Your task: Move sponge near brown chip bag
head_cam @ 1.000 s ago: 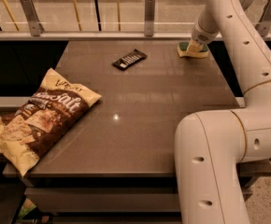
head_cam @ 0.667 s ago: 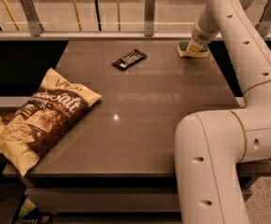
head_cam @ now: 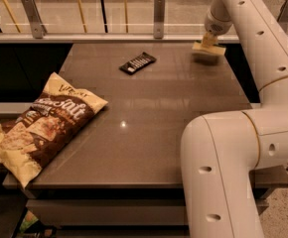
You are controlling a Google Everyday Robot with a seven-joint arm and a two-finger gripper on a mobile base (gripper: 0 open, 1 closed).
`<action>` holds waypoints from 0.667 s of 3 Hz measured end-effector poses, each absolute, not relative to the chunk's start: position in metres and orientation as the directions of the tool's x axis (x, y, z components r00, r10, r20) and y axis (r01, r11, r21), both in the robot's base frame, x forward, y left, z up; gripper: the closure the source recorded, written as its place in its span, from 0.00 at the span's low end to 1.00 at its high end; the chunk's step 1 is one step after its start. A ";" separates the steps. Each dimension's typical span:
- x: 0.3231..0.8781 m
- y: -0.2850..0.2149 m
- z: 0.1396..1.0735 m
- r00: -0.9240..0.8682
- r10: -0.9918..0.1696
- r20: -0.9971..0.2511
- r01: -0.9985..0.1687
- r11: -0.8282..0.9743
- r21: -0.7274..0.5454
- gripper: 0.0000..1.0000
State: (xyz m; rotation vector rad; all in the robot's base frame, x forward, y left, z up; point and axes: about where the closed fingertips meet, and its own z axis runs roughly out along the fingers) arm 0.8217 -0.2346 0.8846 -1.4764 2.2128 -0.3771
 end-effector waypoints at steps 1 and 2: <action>0.817 -0.235 0.910 -0.334 -0.921 -0.201 -0.778 0.390 -0.492 1.00; 0.812 -0.232 0.938 -0.331 -0.922 -0.200 -0.759 0.386 -0.524 1.00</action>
Offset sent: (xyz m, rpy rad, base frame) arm -0.0724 0.0213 0.0612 -0.0569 -0.1137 -0.0290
